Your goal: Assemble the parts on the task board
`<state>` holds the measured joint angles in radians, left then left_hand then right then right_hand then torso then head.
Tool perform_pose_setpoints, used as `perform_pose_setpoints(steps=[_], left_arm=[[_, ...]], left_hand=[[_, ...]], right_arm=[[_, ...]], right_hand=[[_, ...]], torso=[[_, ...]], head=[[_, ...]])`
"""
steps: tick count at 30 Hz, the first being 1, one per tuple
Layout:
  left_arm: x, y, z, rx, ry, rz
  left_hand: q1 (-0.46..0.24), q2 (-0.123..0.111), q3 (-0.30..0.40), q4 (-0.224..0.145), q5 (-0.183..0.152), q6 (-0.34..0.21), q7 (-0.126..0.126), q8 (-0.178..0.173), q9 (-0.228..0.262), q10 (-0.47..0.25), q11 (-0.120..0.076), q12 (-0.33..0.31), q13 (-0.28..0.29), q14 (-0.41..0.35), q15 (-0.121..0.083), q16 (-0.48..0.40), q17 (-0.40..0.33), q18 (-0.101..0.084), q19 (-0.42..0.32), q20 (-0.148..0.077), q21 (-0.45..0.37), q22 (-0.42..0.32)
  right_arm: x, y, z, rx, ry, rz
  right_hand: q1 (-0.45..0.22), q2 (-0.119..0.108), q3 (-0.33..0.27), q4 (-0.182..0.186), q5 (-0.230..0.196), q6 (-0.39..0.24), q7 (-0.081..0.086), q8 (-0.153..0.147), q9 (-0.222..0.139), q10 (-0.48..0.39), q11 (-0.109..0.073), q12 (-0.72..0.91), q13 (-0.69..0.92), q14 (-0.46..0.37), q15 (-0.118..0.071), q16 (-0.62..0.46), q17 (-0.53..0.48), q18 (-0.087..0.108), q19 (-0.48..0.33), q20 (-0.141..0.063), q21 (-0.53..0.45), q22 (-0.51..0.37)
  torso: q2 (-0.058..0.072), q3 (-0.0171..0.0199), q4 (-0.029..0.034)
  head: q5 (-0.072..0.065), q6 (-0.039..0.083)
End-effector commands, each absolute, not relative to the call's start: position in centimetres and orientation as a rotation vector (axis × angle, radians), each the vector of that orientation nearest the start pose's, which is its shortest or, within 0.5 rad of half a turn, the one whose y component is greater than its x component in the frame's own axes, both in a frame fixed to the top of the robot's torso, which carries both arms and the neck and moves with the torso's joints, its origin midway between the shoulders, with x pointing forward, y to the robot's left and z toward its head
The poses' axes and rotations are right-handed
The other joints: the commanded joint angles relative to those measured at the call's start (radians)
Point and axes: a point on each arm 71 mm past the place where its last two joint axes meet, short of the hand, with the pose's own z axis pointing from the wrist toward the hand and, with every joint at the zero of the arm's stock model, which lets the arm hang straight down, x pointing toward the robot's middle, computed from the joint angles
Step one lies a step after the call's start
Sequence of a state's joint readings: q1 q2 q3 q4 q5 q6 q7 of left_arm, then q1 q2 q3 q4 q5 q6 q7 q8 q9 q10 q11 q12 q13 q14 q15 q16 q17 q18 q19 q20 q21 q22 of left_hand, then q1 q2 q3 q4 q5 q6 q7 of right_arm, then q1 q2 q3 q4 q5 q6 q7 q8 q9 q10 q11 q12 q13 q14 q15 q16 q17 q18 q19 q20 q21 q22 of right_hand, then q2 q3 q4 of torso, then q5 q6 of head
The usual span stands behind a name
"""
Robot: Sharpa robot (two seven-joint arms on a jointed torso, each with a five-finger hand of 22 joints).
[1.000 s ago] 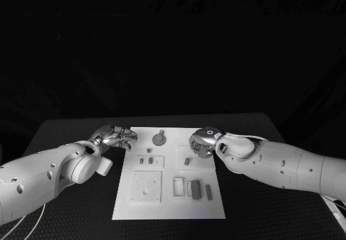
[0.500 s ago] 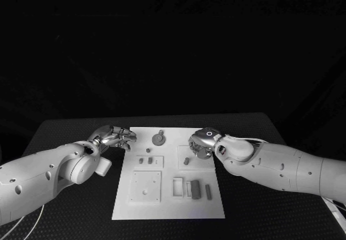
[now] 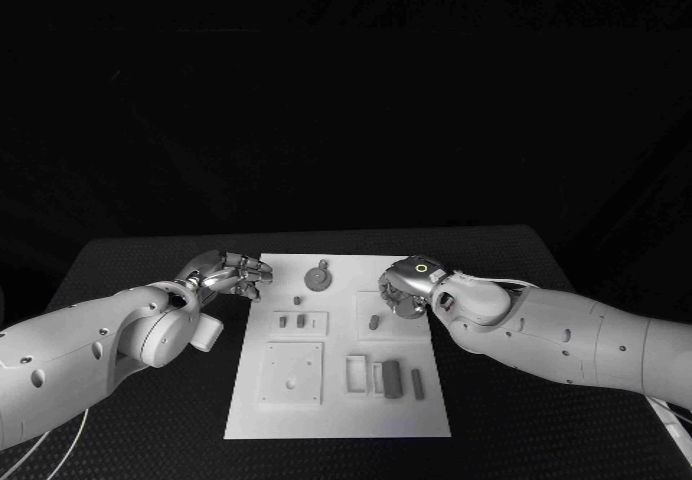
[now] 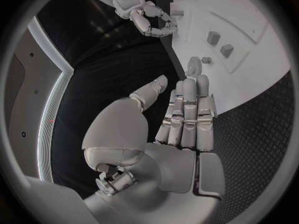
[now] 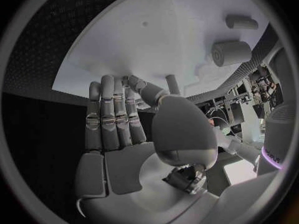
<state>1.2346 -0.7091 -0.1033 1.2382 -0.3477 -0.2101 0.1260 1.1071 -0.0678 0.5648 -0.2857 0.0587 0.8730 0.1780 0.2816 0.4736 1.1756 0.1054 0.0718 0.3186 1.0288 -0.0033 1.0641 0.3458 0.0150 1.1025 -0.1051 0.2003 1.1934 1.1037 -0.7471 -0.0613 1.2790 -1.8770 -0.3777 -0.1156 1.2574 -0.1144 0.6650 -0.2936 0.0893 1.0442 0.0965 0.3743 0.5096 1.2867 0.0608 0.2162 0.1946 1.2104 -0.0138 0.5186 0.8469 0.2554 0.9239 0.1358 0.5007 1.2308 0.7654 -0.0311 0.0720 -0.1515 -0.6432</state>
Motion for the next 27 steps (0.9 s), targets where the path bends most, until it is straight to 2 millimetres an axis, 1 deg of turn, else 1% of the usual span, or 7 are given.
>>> perform_pose_setpoints(steps=[1,11,16,27], left_arm=[[53.4,21.9,-21.3,-0.863,1.755,-1.192],[53.4,22.2,-21.3,-0.866,1.749,-1.185],[53.5,22.3,-21.3,-0.868,1.747,-1.181],[53.6,22.5,-21.3,-0.871,1.742,-1.175]], left_hand=[[-0.006,-0.003,-0.005,-0.001,0.001,-0.002,0.002,0.003,-0.001,-0.009,0.001,-0.005,-0.001,0.006,0.000,-0.004,0.002,0.018,0.002,0.002,-0.005,-0.001],[-0.005,-0.004,-0.005,-0.001,0.001,-0.003,0.002,0.002,-0.001,-0.010,0.001,-0.004,-0.001,0.006,0.000,-0.005,0.002,0.019,0.002,0.003,-0.006,-0.002],[-0.005,-0.004,-0.005,-0.001,0.001,-0.004,0.002,0.002,-0.001,-0.011,0.001,-0.004,-0.001,0.007,0.001,-0.005,0.003,0.019,0.002,0.003,-0.007,-0.002],[-0.004,-0.005,-0.006,0.000,0.001,-0.006,0.003,0.002,-0.002,-0.012,0.002,-0.003,-0.001,0.009,0.001,-0.004,0.004,0.019,0.005,0.003,-0.007,-0.002]], right_arm=[[49.6,-22.6,-26.8,-0.479,1.702,0.317],[50.1,-22.8,-25.5,-0.464,1.687,0.326],[50.3,-23.0,-24.8,-0.449,1.685,0.334],[50.5,-22.9,-24.3,-0.429,1.684,0.353]], right_hand=[[0.007,0.001,-0.004,-0.001,0.006,0.007,0.000,0.004,0.002,0.005,-0.001,0.003,0.001,0.010,-0.004,0.004,0.001,0.006,0.009,-0.002,0.005,0.001],[0.008,0.001,-0.003,-0.001,0.006,0.007,0.000,0.004,0.002,0.005,-0.001,0.003,0.002,0.011,-0.004,0.003,0.003,0.006,0.010,-0.002,0.005,0.001],[0.008,0.001,-0.003,-0.001,0.006,0.007,0.000,0.004,0.002,0.005,-0.001,0.003,0.003,0.011,-0.004,0.003,0.003,0.006,0.010,-0.002,0.004,0.001],[0.007,0.002,-0.004,-0.001,0.006,0.007,0.000,0.003,0.003,0.006,-0.001,0.002,0.005,0.011,-0.004,0.003,0.005,0.006,0.010,-0.002,0.004,0.002]], torso=[[0.000,-0.0003,0.0003],[0.000,0.0000,-0.0014],[0.000,0.0000,-0.0007],[0.000,0.0005,-0.0006]], head=[[0.002,-0.001],[0.003,0.000],[0.002,0.001],[0.003,0.000]])
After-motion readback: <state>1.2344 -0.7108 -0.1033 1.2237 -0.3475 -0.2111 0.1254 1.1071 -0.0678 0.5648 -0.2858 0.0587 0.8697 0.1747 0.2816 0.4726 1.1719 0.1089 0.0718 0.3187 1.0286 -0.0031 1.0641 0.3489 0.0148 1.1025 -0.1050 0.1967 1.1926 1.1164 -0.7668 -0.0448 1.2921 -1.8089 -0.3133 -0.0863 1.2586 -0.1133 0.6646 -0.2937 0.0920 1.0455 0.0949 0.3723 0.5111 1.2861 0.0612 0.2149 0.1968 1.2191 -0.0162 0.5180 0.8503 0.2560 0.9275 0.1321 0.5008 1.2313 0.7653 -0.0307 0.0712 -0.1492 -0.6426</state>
